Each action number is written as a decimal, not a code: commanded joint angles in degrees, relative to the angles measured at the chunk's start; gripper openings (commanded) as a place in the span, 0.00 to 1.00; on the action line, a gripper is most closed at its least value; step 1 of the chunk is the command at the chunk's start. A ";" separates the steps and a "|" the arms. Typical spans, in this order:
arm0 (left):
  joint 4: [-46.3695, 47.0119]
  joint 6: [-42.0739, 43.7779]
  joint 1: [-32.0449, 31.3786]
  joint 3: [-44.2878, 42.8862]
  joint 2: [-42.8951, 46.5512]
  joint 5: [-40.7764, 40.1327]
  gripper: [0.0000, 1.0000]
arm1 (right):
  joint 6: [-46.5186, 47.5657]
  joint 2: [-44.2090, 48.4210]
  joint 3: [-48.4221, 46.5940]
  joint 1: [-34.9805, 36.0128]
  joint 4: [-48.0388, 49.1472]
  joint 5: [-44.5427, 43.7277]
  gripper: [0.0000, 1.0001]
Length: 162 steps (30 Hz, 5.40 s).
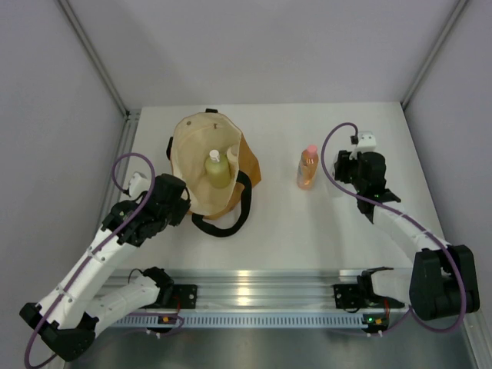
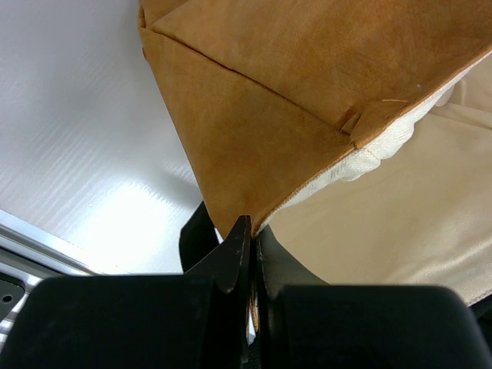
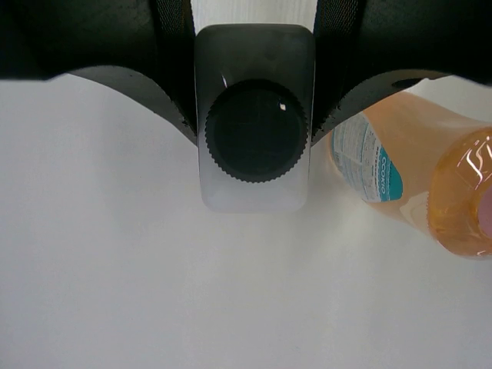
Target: Take the personal care products out of the canvas bag
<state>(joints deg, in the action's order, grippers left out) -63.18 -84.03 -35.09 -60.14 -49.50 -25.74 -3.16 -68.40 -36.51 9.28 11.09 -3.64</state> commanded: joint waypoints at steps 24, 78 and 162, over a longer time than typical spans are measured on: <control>2.18 0.80 -0.15 -2.53 -1.04 1.57 0.00 | -4.55 -1.72 -38.88 28.03 -22.42 -5.69 0.99; 3.41 0.71 -0.15 -1.65 -0.34 2.18 0.00 | -10.81 -62.91 -91.20 43.72 -41.33 -16.93 0.61; 3.59 0.18 -0.15 -2.35 -0.16 1.48 0.00 | -2.82 -28.46 -96.73 51.02 -44.31 -8.48 0.00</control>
<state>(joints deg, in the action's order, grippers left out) -61.39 -83.53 -35.09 -61.17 -50.13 -24.01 -7.44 -104.40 -128.81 59.59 -39.70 -11.57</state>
